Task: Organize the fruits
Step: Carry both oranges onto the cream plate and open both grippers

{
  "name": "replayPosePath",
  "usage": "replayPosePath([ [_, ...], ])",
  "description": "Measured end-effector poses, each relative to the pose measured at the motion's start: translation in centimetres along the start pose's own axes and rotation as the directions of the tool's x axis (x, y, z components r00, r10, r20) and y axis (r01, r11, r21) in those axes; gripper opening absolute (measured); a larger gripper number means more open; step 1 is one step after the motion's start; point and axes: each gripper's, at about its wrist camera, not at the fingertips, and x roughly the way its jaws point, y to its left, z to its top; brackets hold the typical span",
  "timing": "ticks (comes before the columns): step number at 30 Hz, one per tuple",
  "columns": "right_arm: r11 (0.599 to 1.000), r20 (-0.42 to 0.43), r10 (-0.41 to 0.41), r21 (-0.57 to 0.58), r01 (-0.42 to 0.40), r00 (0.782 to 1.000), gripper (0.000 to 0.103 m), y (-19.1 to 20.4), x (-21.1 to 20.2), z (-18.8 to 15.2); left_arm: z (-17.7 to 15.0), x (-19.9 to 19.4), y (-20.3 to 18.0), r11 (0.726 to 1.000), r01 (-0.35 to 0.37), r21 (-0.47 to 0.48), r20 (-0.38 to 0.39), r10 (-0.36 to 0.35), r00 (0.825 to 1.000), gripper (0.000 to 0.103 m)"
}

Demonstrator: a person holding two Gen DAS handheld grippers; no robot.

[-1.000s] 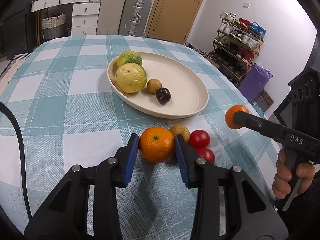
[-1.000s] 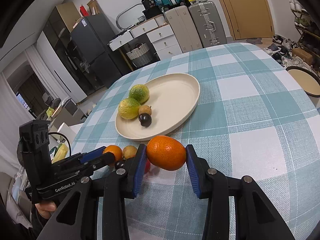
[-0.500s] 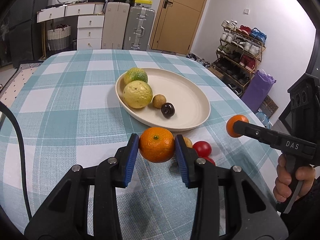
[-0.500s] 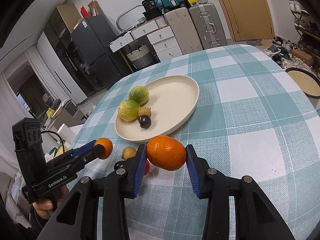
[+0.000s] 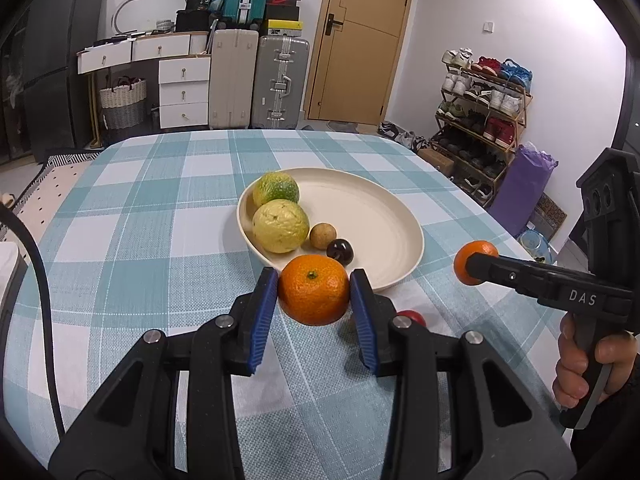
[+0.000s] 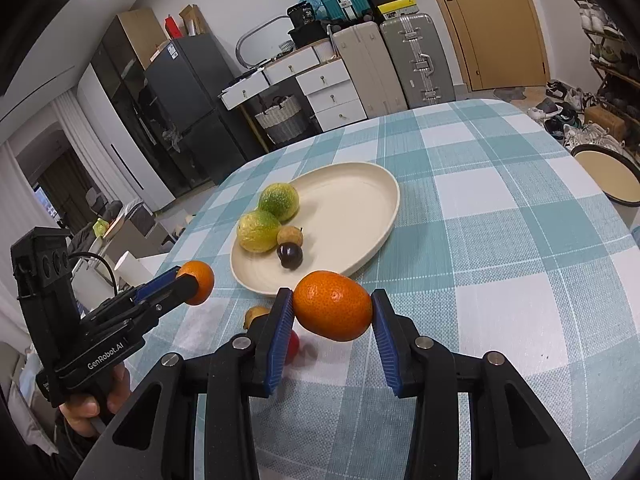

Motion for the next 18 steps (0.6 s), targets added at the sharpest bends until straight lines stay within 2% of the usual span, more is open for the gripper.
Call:
replayPosePath([
  [8,0.999,0.016,-0.010,-0.037,0.010,1.000,0.040,0.3,0.5,1.0,0.9,0.8,0.2,1.000,0.001,-0.009,0.008,-0.001,1.000,0.034],
  [18,0.999,0.033,-0.005,-0.044,0.007,0.999,0.040,0.3,1.3,2.5,2.1,4.2,-0.2,1.000,0.008,0.000,-0.010,-0.008,1.000,0.034],
])
